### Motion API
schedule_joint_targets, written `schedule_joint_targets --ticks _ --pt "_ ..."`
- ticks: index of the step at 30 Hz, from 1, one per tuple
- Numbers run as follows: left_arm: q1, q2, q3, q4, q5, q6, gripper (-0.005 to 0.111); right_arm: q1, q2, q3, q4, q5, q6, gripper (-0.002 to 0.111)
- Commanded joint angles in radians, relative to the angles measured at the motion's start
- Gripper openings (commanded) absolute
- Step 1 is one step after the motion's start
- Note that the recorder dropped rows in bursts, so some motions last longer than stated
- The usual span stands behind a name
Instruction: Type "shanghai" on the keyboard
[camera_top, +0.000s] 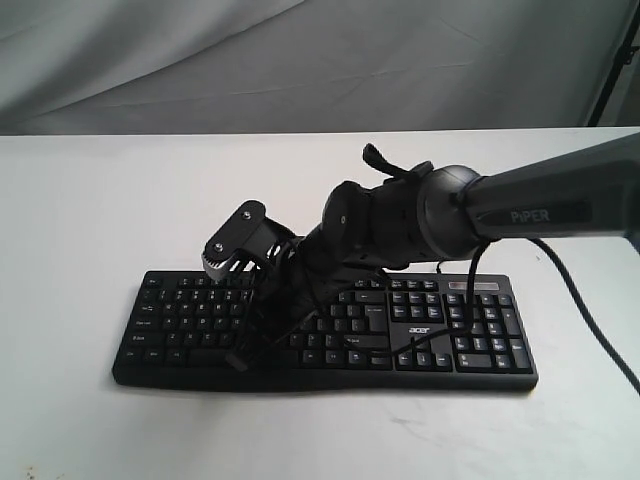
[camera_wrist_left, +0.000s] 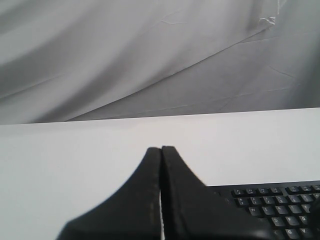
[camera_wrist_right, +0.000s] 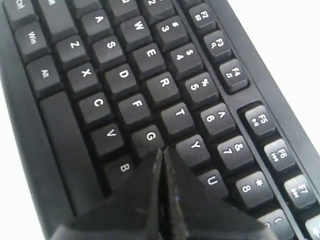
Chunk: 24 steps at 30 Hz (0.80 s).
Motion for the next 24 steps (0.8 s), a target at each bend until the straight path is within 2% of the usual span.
schedule_joint_targets --ticks 1,8,24 --pt "-0.006 -0.002 0.002 0.000 -0.006 -0.003 0.000 0.004 -0.009 0.002 0.001 -0.008 -0.001 0.000" --pt "-0.006 -0.002 0.002 0.000 -0.006 -0.003 0.000 0.010 -0.031 -0.072 -0.022 0.044 -0.001 0.000" --pt "-0.006 -0.002 0.002 0.000 -0.006 -0.003 0.000 0.095 0.197 -0.488 -0.090 0.232 0.067 0.000"
